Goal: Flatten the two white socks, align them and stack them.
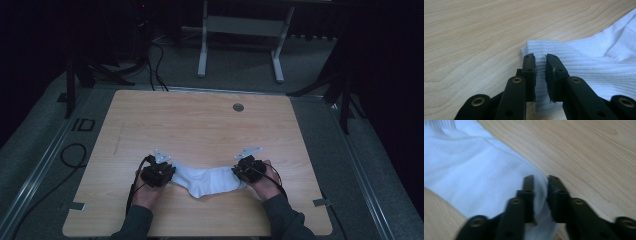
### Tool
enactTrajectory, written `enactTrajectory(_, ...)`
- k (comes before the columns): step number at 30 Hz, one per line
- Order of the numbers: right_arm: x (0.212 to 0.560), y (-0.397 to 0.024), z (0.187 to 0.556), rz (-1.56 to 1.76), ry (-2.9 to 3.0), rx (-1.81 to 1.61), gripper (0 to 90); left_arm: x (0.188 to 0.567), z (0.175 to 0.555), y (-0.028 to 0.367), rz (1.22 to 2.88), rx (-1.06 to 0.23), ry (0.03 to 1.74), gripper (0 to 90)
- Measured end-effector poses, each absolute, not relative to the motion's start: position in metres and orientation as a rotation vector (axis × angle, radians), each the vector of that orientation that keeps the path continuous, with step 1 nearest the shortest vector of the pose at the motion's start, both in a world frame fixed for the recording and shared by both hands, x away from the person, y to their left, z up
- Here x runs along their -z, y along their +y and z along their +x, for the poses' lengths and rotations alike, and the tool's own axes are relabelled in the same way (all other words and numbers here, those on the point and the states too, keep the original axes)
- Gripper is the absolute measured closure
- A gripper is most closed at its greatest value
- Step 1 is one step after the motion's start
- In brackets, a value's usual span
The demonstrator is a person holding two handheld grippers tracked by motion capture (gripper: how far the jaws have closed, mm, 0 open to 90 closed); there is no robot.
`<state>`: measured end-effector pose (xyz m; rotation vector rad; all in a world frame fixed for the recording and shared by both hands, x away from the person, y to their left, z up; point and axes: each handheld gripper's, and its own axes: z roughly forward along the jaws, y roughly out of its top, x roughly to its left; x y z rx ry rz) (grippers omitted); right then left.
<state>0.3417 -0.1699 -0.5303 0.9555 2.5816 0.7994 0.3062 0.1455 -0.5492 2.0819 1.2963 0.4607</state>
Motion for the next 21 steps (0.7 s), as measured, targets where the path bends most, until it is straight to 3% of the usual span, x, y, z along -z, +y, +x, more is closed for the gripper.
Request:
enactTrajectory(2,0.528,-0.17,0.34,0.944,2.565,-0.802,87.8,0.549,0.306,0.146,2.082,-0.459,1.297,77.9)
enactTrajectory(21,0.505,-0.198,0.333,0.991,2.473,-0.927,88.0,0.549,0.306,0.146,2.081,-0.455,1.297,78.1)
